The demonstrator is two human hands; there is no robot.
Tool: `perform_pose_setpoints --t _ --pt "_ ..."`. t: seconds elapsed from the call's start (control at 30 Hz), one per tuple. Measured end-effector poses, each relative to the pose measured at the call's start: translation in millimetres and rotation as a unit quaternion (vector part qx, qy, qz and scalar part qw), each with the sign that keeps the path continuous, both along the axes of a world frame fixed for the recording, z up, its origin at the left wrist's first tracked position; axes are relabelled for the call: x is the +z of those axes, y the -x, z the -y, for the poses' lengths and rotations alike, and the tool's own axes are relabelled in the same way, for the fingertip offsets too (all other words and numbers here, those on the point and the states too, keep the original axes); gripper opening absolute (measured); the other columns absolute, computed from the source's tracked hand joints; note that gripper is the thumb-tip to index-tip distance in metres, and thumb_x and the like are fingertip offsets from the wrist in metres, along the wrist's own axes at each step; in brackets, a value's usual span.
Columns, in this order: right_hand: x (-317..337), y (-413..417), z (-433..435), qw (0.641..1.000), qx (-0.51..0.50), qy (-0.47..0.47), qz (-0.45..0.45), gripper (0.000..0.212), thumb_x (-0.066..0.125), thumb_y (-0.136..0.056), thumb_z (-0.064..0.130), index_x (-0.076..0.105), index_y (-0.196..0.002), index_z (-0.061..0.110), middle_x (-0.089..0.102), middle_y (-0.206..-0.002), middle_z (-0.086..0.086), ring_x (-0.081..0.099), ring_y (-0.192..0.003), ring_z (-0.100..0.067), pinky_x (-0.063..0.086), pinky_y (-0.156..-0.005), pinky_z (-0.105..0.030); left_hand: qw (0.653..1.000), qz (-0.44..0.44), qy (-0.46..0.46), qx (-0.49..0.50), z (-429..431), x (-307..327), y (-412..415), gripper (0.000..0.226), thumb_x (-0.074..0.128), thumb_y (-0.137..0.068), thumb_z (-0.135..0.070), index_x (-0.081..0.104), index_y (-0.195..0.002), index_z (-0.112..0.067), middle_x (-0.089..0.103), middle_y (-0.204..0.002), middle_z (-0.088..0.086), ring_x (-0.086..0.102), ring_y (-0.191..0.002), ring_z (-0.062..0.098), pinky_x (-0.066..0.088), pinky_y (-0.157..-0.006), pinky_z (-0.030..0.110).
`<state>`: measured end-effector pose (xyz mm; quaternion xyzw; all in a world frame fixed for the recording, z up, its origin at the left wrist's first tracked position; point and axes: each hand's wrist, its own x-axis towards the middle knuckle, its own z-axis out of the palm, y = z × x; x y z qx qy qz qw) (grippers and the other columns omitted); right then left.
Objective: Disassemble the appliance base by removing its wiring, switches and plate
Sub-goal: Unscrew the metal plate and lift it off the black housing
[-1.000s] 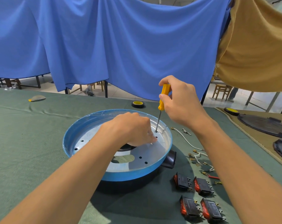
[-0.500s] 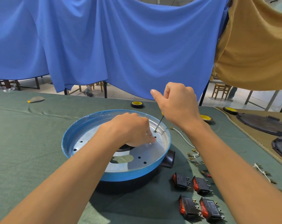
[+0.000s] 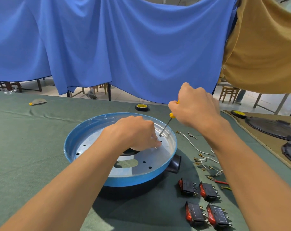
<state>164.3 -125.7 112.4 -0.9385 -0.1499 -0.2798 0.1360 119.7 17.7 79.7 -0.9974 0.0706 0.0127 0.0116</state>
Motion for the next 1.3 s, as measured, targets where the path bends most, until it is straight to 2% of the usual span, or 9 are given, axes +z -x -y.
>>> perform_pose_setpoints --t 0.17,0.37,0.47,0.57,0.7,0.77,0.93,1.13,1.3 --pt "5.4 7.2 -4.9 0.989 0.102 -0.05 -0.09 0.022 0.053 -0.086 0.028 0.043 -0.103 0.018 0.055 -0.086 -0.004 0.053 -0.087 -0.033 0.045 -0.073 -0.041 1.0 0.004 -0.002 0.001 0.1 0.8 1.1 0.046 0.047 -0.093 -0.058 0.059 -0.13 -0.036 0.061 -0.129 -0.006 0.048 -0.089 0.012 0.036 -0.067 0.024" --pt "-3.3 3.2 -9.0 0.997 0.047 -0.052 -0.023 0.036 0.051 -0.09 0.053 0.049 -0.087 0.017 0.058 -0.084 -0.006 0.051 -0.083 -0.033 0.036 -0.067 -0.037 1.0 0.009 -0.009 0.001 0.2 1.3 2.2 0.045 0.046 -0.093 -0.058 0.06 -0.13 -0.037 0.061 -0.129 -0.006 0.046 -0.088 0.012 0.031 -0.058 0.02" --pt "-4.6 -0.8 -9.0 0.994 0.058 -0.088 -0.039 0.02 0.054 -0.09 0.034 0.049 -0.096 0.016 0.056 -0.089 -0.008 0.049 -0.085 -0.034 0.035 -0.067 -0.036 1.0 0.014 -0.01 0.009 -0.8 1.0 3.0 0.044 0.045 -0.092 -0.061 0.06 -0.128 -0.04 0.061 -0.128 -0.005 0.045 -0.088 0.014 0.035 -0.067 0.027" --pt "-1.5 -1.9 -6.3 0.989 0.07 -0.107 -0.081 0.025 0.056 -0.084 0.028 0.044 -0.103 0.018 0.054 -0.089 -0.005 0.049 -0.089 -0.033 0.04 -0.07 -0.038 1.0 0.012 -0.007 0.006 -1.1 0.2 2.0 0.044 0.046 -0.092 -0.06 0.06 -0.128 -0.039 0.061 -0.128 -0.005 0.046 -0.088 0.014 0.034 -0.067 0.027" --pt "-3.6 -1.6 -4.2 0.991 0.058 -0.087 -0.082 0.033 0.058 -0.086 0.045 0.042 -0.099 0.019 0.045 -0.08 0.0 0.05 -0.085 -0.033 0.041 -0.071 -0.039 1.0 0.011 -0.009 0.004 -0.9 0.4 1.3 0.044 0.046 -0.092 -0.06 0.06 -0.128 -0.039 0.06 -0.128 -0.005 0.046 -0.089 0.013 0.034 -0.067 0.027" --pt "-4.6 -2.1 -3.8 0.993 0.044 -0.079 -0.07 0.039 0.054 -0.088 0.056 0.042 -0.095 0.02 0.051 -0.083 -0.002 0.05 -0.086 -0.032 0.041 -0.071 -0.039 1.0 0.009 -0.008 0.001 -1.2 -0.1 0.8 0.044 0.046 -0.093 -0.06 0.06 -0.128 -0.039 0.06 -0.129 -0.006 0.046 -0.09 0.013 0.035 -0.07 0.027" --pt "-1.9 -4.9 -3.6 0.988 0.081 -0.101 -0.091 0.022 0.057 -0.084 0.035 0.045 -0.095 0.02 0.055 -0.09 -0.006 0.05 -0.088 -0.03 0.036 -0.065 -0.036 1.0 0.007 -0.004 0.004 -2.2 -0.3 -0.4 0.045 0.046 -0.092 -0.06 0.06 -0.129 -0.038 0.06 -0.129 -0.005 0.049 -0.091 0.016 0.039 -0.073 0.029" --pt "-6.3 -3.0 -6.4 0.992 0.051 -0.098 -0.057 0.036 0.05 -0.089 0.055 0.042 -0.087 0.02 0.058 -0.088 -0.005 0.05 -0.089 -0.032 0.038 -0.067 -0.037 1.0 0.009 -0.002 0.004 -1.5 -1.3 -0.7 0.045 0.047 -0.092 -0.06 0.06 -0.129 -0.038 0.06 -0.128 -0.005 0.049 -0.092 0.015 0.039 -0.074 0.029" --pt "-5.2 -6.4 -4.6 0.988 0.072 -0.119 -0.072 0.027 0.057 -0.087 0.029 0.038 -0.103 0.017 0.045 -0.079 -0.002 0.048 -0.082 -0.032 0.034 -0.063 -0.035 1.0 0.009 -0.002 -0.001 -1.7 -1.7 -0.6 0.045 0.046 -0.092 -0.059 0.06 -0.129 -0.037 0.06 -0.128 -0.005 0.049 -0.09 0.015 0.039 -0.072 0.028"
